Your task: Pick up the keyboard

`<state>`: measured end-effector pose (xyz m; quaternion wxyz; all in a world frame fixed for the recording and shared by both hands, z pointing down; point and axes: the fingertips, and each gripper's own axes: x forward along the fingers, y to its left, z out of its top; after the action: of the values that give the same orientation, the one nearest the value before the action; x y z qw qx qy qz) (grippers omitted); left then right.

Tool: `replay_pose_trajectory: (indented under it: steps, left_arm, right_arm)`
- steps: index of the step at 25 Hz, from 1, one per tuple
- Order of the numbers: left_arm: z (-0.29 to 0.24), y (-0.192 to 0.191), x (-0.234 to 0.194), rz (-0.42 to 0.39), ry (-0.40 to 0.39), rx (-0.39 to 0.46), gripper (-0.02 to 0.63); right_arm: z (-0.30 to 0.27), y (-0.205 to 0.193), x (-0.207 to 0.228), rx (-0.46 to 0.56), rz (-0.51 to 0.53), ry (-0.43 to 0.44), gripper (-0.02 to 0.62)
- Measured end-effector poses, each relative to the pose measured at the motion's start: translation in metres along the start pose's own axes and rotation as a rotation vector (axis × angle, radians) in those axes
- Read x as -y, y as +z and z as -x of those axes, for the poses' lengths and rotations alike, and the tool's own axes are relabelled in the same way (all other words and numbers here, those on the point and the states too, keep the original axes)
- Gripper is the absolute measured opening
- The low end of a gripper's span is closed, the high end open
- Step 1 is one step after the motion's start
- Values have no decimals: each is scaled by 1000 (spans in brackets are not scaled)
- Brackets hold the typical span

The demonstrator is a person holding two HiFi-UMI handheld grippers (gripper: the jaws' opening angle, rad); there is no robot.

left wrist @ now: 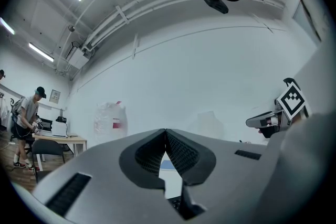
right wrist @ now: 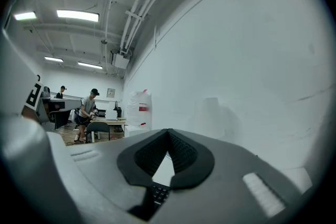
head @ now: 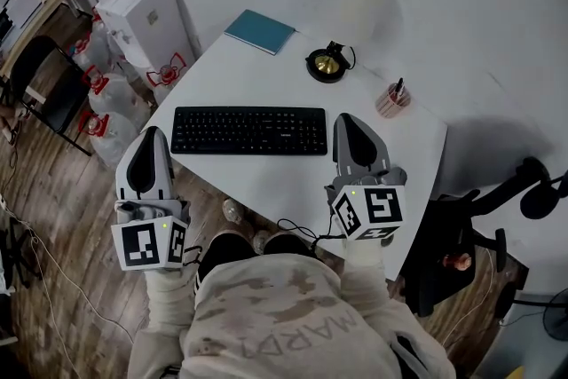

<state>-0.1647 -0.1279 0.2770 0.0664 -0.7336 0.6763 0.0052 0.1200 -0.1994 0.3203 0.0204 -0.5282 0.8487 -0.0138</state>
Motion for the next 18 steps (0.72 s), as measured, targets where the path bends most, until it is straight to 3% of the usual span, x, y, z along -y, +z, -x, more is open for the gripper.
replay_pose_trajectory:
  steps: [11,18]
  left_arm:
    - [-38,-27,-7,15,-31,-48,6]
    - [-61,-65,-26,31,-28,-128,6]
  right_arm:
    - [-30,-33,13,-108,-17,-6,9]
    - [-58,-70,17,-197,-33,-24,10]
